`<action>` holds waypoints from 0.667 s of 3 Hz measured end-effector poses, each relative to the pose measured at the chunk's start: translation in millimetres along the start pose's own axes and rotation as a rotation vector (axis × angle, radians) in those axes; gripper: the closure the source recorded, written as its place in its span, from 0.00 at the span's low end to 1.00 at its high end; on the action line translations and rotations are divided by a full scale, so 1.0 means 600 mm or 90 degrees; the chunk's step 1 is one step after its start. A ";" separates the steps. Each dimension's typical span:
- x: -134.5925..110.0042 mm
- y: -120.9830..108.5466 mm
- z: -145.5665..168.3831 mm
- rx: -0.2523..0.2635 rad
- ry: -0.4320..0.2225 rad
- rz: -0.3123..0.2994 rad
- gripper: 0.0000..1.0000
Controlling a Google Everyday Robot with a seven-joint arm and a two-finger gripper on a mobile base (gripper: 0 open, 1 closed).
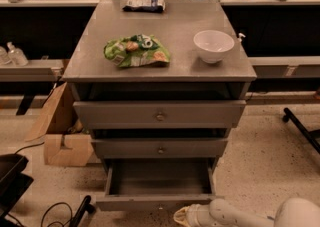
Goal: Close bottom drawer
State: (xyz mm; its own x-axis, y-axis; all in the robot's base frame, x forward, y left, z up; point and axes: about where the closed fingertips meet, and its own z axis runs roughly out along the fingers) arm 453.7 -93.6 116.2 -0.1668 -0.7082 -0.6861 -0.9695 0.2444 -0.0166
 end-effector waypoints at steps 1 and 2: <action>-0.027 -0.076 0.008 0.023 0.006 -0.006 1.00; -0.026 -0.074 0.008 0.023 0.006 -0.006 1.00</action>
Offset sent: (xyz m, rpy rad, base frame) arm 0.1997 0.0083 0.0307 -0.0664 -0.1130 -0.0825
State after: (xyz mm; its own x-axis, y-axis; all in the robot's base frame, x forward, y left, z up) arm 500.4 -90.3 124.4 -0.1596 -0.7167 -0.6788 -0.9641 0.2611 -0.0490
